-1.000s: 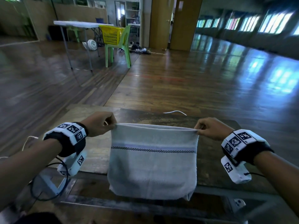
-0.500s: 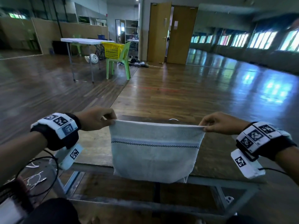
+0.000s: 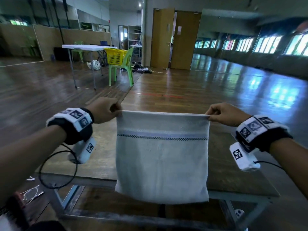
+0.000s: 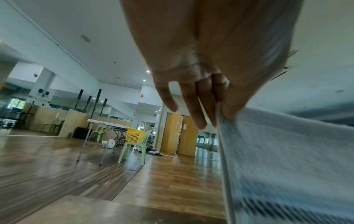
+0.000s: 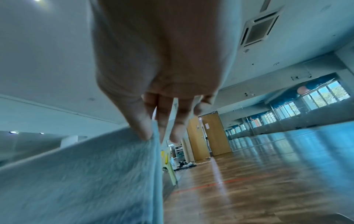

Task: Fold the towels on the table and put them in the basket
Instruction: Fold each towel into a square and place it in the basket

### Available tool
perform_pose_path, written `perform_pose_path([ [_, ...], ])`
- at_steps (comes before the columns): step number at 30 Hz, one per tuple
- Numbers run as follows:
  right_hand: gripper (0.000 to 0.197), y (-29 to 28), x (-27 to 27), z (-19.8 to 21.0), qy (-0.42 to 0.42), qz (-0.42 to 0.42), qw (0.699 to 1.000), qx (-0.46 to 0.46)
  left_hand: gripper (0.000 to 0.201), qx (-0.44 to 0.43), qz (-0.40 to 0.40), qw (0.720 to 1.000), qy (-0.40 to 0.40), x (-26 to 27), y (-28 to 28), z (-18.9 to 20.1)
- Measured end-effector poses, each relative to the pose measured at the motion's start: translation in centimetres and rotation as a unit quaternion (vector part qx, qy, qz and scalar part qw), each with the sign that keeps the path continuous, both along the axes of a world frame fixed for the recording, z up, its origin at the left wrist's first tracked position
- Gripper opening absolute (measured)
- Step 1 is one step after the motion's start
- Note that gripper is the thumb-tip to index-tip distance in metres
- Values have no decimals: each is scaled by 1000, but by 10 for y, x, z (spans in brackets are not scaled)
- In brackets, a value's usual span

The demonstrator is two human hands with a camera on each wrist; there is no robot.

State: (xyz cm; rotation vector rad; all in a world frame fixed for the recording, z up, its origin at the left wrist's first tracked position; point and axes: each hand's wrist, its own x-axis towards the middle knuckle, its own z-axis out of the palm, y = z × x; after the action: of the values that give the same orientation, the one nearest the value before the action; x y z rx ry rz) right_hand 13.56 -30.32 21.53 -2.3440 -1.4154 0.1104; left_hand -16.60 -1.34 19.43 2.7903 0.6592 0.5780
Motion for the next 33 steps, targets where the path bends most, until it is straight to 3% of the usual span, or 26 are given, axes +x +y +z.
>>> perform_pose_path([
  [4, 28, 18, 13, -3, -52, -71, 987, 135, 4, 30, 34, 992, -120, 22, 3, 7],
  [8, 27, 16, 13, -1, -70, -52, 979, 187, 11, 48, 28, 987, -154, 20, 5, 13],
  [11, 22, 6, 7, -20, -34, -26, 988, 147, 5, 33, 1, 993, -112, 9, -1, -2],
  [13, 10, -1, 3, -42, -7, -9, 996, 87, 10, -13, -22, 999, -37, -1, -9, -23],
  [15, 17, -10, -4, -67, 18, 7, 1000, 5, 8, -47, -45, 996, 55, -12, -17, -51],
  [18, 23, -25, -20, -105, 55, 42, 985, -158, 12, -115, -72, 972, 191, -26, -26, -99],
  [20, 18, -30, -26, -129, 93, 54, 973, -203, 12, -144, -75, 955, 247, -31, -28, -125],
  [25, 7, -24, -15, -176, 145, 43, 974, -169, 5, -160, -57, 953, 250, -24, -18, -160],
  [33, 10, 22, 22, -211, 162, -15, 983, -86, 6, -151, -19, 976, 159, 18, 25, -194],
])
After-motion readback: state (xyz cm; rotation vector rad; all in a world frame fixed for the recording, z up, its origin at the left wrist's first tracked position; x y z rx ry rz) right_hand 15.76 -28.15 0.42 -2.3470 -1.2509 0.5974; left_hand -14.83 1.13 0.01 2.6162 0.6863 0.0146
